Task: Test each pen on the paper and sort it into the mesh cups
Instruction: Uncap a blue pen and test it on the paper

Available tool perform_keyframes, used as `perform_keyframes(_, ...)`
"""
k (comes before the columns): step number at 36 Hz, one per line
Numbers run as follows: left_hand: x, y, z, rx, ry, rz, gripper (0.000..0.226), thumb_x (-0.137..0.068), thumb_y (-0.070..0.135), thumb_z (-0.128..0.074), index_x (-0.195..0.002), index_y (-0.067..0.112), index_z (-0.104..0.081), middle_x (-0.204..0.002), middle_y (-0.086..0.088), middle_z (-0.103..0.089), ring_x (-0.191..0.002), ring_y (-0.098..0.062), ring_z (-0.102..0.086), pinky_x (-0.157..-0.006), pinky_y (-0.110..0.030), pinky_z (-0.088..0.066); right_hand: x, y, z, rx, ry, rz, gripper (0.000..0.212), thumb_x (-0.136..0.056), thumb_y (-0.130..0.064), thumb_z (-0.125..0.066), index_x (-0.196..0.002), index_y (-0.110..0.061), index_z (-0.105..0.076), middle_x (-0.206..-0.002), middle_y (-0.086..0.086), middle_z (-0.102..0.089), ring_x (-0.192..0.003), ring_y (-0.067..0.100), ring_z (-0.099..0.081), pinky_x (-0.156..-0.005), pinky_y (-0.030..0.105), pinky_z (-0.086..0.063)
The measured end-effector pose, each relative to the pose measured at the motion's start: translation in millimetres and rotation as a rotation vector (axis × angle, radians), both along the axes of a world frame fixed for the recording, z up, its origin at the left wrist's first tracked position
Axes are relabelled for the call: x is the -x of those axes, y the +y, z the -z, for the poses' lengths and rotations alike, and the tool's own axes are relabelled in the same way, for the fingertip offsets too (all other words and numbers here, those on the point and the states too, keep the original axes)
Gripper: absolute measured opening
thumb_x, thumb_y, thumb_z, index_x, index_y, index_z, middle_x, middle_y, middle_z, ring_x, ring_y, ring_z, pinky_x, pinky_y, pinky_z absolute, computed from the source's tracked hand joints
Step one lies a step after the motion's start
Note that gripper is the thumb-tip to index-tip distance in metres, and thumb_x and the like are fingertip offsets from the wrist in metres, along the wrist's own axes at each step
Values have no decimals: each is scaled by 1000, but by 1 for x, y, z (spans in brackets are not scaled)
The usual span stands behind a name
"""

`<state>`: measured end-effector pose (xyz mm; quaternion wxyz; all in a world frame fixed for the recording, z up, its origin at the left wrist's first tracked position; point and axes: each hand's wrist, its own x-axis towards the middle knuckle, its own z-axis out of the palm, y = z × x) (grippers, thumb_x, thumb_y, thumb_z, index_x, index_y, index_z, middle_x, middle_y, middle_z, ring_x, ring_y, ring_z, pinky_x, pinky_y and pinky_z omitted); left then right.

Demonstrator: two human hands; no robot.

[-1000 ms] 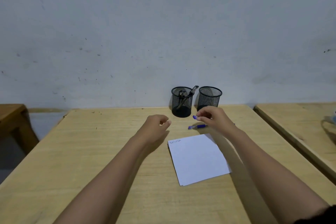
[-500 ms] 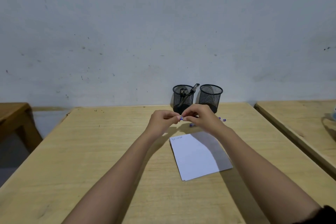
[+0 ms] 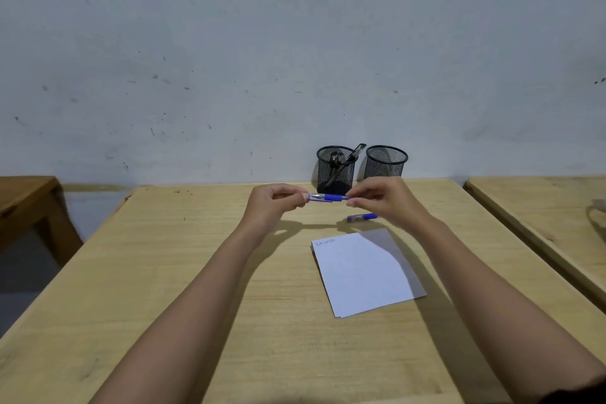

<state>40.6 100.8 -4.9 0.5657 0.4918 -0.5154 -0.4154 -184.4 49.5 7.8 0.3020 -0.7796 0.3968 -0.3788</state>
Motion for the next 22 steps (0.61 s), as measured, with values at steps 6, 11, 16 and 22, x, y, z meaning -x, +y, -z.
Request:
perform_keyframes(6, -14, 5, 3, -3, 56, -15, 10, -80, 7, -70, -89, 5, -72, -75, -4, -69, -67, -6, -61, -72, -17, -49, 4, 5, 0, -203, -235, -2, 12, -67, -2, -79, -76, -9, -73, -66, -1, -71, -65, 10, -66, -64, 17, -53)
perform_keyframes(11, -13, 7, 4, -27, 91, 42, 9, -84, 4, -65, -90, 5, -70, -80, -5, -71, -74, -12, -66, -79, -23, -53, -7, 12, 6, -319, -602, 45, 10, -72, 1, -73, -76, -8, -69, -59, -1, -66, -61, 10, -64, -70, 18, -55)
perform_keyframes(16, -6, 5, 2, -8, 71, 71, 9, -85, 8, -65, -92, 8, -71, -78, -2, -72, -73, -9, -68, -72, -16, -53, -30, 17, 8, -426, -877, 26, 10, -80, 4, -63, -78, -6, -62, -60, -3, -66, -60, 7, -65, -66, 14, -54)
perform_keyframes(22, -2, 3, 3, 24, 20, 68, 9, -85, 3, -63, -91, 5, -70, -71, 2, -73, -69, -5, -68, -70, -14, -53, -52, 19, 14, -408, -796, -48, 10, -85, 3, -58, -80, -4, -61, -77, 11, -63, -69, 13, -67, -70, 15, -55)
